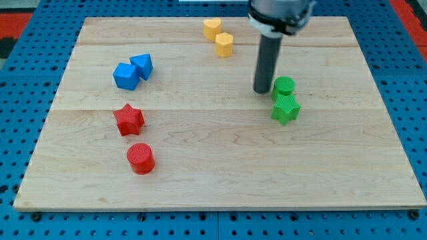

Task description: Move yellow hexagon a bit up

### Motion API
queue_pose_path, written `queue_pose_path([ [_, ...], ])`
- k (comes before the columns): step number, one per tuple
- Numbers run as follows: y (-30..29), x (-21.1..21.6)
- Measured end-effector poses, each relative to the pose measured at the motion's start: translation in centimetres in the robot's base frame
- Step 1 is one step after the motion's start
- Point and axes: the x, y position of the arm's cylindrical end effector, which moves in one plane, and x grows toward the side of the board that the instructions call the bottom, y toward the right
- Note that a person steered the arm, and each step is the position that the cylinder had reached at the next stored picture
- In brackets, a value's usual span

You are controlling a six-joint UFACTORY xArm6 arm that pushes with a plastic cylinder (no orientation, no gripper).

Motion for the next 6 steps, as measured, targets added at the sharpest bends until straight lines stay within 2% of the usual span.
queue_pose_path([
  [2, -1.6, -7.1],
  [3, -5.2, -7.3],
  [4, -5.2, -8.8],
  [6, 4.0, -8.9],
])
